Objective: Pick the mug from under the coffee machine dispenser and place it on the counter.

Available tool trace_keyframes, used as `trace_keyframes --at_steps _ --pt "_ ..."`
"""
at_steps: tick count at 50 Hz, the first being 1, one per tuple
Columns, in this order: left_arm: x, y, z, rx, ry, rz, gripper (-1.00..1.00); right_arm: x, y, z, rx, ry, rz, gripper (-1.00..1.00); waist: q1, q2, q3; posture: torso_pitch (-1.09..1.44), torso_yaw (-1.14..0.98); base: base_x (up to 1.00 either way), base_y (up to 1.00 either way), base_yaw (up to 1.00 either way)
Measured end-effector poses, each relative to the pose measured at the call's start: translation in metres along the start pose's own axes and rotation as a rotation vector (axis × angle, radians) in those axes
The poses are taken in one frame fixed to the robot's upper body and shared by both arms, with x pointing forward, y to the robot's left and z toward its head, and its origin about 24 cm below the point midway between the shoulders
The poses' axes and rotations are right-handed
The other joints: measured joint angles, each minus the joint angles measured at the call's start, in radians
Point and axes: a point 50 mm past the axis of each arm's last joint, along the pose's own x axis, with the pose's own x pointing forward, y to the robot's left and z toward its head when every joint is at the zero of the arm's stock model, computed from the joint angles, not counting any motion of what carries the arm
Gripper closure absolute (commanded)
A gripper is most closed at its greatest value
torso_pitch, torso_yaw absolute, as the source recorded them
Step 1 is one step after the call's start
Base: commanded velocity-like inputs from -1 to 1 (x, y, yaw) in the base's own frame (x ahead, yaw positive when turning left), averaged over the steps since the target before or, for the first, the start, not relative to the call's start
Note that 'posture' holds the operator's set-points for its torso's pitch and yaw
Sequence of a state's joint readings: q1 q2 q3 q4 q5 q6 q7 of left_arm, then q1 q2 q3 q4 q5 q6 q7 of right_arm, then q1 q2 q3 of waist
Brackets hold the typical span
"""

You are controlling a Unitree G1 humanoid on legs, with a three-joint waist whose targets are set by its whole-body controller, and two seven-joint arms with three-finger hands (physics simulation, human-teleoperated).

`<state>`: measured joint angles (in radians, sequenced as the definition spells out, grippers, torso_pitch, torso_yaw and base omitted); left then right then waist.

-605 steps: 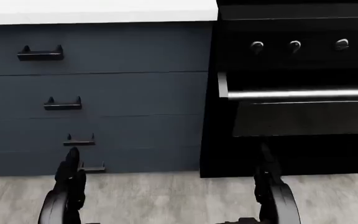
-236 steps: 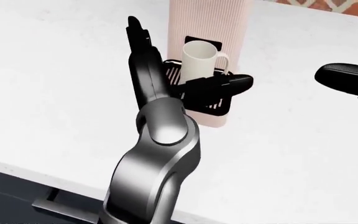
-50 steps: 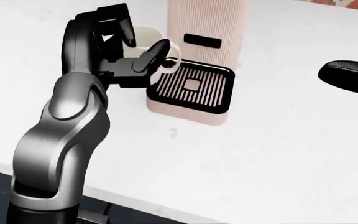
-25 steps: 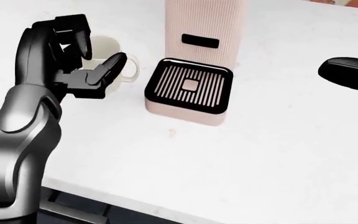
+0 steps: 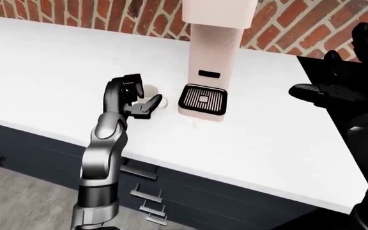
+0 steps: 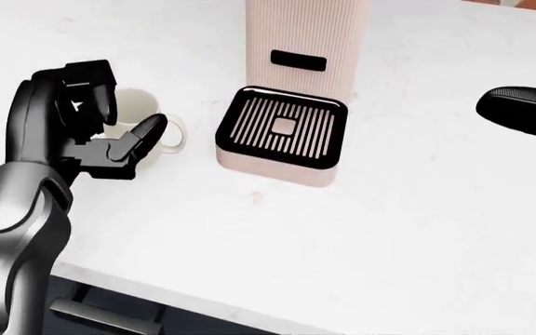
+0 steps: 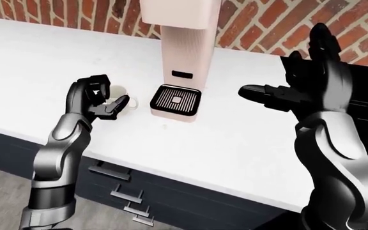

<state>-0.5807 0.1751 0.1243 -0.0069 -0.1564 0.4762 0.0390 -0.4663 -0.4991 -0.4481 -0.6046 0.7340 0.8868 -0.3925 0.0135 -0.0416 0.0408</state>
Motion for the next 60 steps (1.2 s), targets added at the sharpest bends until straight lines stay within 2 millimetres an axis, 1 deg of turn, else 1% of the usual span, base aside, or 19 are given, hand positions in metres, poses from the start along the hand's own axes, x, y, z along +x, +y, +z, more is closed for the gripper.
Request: trace_keyframes --at_steps 7,26,28,29,30,33,34,35,38,42,47,48,50,54,56,60 --pt "-0.001 0.004 -0.004 0.004 0.009 0.01 1.0 0.001 0.0 -0.001 -0.001 0.003 0.001 -1.0 0.0 0.0 0.0 0.0 0.0 0.0 0.0 0.0" --pt "-0.007 0.007 -0.014 -0.001 0.021 0.018 0.98 -0.001 0.0 0.001 -0.001 0.001 0.002 -1.0 0.0 0.001 -0.003 0.0 0.0 0.0 0.0 0.0" --pt "-0.007 0.007 -0.014 -0.001 0.022 0.018 0.81 0.0 0.0 0.001 -0.001 0.001 0.003 -1.0 0.0 0.001 -0.003 0.0 0.0 0.0 0.0 0.0" --pt "-0.007 0.007 -0.014 0.0 0.022 0.017 0.79 0.0 0.0 0.001 -0.001 0.001 0.003 -1.0 0.0 0.001 -0.003 0.0 0.0 0.0 0.0 0.0" --pt "-0.007 0.007 -0.014 0.001 0.022 0.017 0.6 -0.001 0.0 0.001 -0.001 0.001 0.003 -1.0 0.0 0.001 -0.004 0.0 0.0 0.0 0.0 0.0" --pt "-0.007 0.007 -0.014 0.004 0.021 0.019 0.44 -0.001 0.0 0.001 -0.001 0.0 0.003 -1.0 0.0 0.001 -0.004 0.0 0.0 0.0 0.0 0.0" --pt "-0.007 0.007 -0.014 0.004 0.02 0.018 0.43 -0.001 0.0 0.001 -0.001 0.0 0.003 -1.0 0.001 0.002 -0.004 0.0 0.0 0.0 0.0 0.0" --pt "-0.007 0.007 -0.014 0.005 0.02 0.018 0.33 -0.001 0.0 0.001 -0.001 0.0 0.003 -1.0 0.001 0.002 -0.004 0.0 0.0 0.0 0.0 0.0" --pt "-0.007 0.007 -0.013 0.004 0.015 0.018 0.18 -0.001 0.0 0.001 -0.002 0.0 0.004 -1.0 0.0 0.002 -0.005 0.0 0.0 0.0 0.0 0.0" --pt "-0.008 0.008 -0.012 0.005 0.01 0.016 -0.08 -0.001 0.0 0.001 -0.002 0.0 0.003 -1.0 0.001 0.002 -0.005 0.0 0.0 0.0 0.0 0.0" --pt "-0.007 0.008 -0.012 0.005 0.007 0.015 -0.22 0.0 0.0 0.001 -0.002 -0.001 0.004 -1.0 0.0 0.003 -0.006 0.0 0.0 0.0 0.0 0.0" --pt "-0.007 0.008 -0.012 0.004 0.007 0.015 -0.28 0.0 0.0 0.001 -0.002 -0.001 0.004 -1.0 0.0 0.003 -0.006 0.0 0.0 0.0 0.0 0.0" --pt "-0.007 0.008 -0.012 0.005 0.008 0.014 -0.29 0.0 0.0 0.001 -0.003 -0.001 0.004 -1.0 0.0 0.003 -0.006 0.0 0.0 0.0 0.0 0.0" --pt "-0.007 0.009 -0.012 0.005 0.01 0.014 -0.51 0.0 0.0 0.001 -0.003 0.0 0.005 -1.0 0.0 0.003 -0.006 0.0 0.0 0.0 0.0 0.0" --pt "-0.008 0.009 -0.011 0.005 0.009 0.016 -0.58 0.0 0.0 0.001 -0.004 0.0 0.005 -1.0 -0.001 0.003 -0.006 0.0 0.0 0.0 0.0 0.0" --pt "-0.008 0.01 -0.01 0.005 0.007 0.018 -0.62 0.0 0.0 0.002 -0.004 -0.001 0.004 -1.0 -0.001 0.004 -0.006 0.0 0.0 0.0 0.0 0.0"
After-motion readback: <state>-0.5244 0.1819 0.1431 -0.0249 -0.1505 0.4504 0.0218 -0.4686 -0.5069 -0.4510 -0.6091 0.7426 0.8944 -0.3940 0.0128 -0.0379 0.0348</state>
